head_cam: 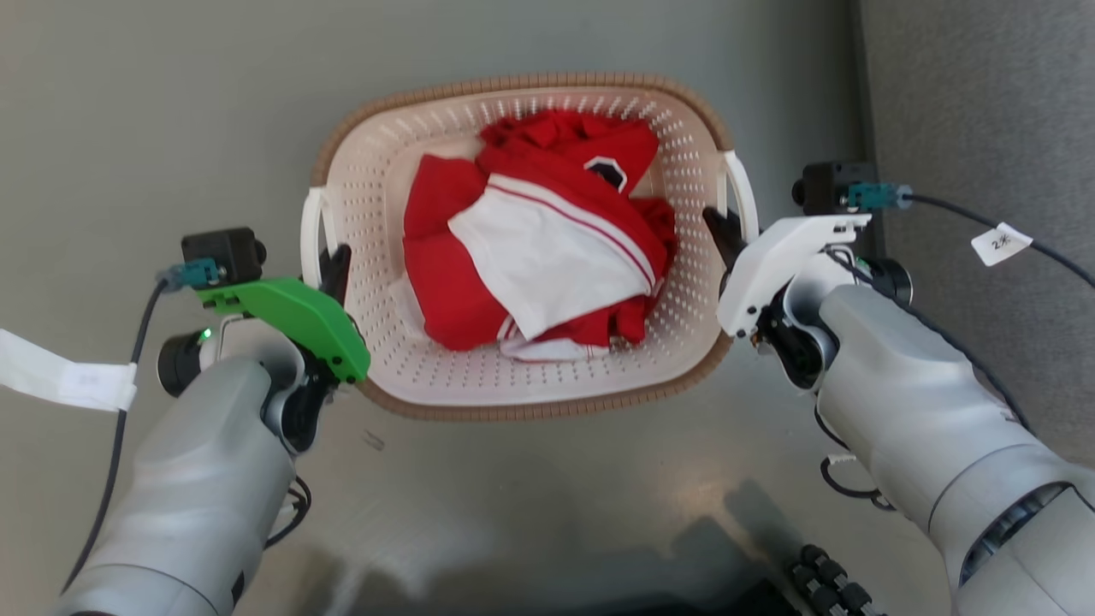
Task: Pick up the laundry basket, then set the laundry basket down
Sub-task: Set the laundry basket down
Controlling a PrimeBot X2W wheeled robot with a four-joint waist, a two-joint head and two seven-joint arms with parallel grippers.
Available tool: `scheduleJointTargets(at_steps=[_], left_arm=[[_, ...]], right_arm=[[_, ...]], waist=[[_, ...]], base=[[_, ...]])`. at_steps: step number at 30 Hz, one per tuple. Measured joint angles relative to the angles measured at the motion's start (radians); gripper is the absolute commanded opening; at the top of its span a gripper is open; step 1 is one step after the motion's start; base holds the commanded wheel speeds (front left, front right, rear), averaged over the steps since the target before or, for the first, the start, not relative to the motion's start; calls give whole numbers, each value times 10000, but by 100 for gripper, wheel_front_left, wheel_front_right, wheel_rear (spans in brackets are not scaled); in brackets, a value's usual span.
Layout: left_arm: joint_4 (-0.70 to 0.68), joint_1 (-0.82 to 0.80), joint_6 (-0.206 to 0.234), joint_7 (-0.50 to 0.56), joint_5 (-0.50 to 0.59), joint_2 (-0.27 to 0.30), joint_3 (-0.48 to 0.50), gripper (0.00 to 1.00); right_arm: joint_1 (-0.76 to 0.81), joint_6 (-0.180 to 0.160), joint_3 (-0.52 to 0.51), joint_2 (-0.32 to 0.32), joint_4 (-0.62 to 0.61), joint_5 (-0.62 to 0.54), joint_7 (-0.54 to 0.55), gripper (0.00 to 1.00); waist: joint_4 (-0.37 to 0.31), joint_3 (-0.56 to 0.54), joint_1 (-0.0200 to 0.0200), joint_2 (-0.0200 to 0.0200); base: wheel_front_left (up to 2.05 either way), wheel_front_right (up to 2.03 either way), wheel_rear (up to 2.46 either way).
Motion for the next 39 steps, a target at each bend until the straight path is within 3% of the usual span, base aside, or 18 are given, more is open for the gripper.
scheduleJointTargets(at_steps=[39], left_arm=[[-399,-871,0,-591,-4,345,-378,0]], right_arm=[[-886,0,44,21,169,-86,-828,0]], waist=[[-59,2029,-1,0]], base=[[0,0,0]])
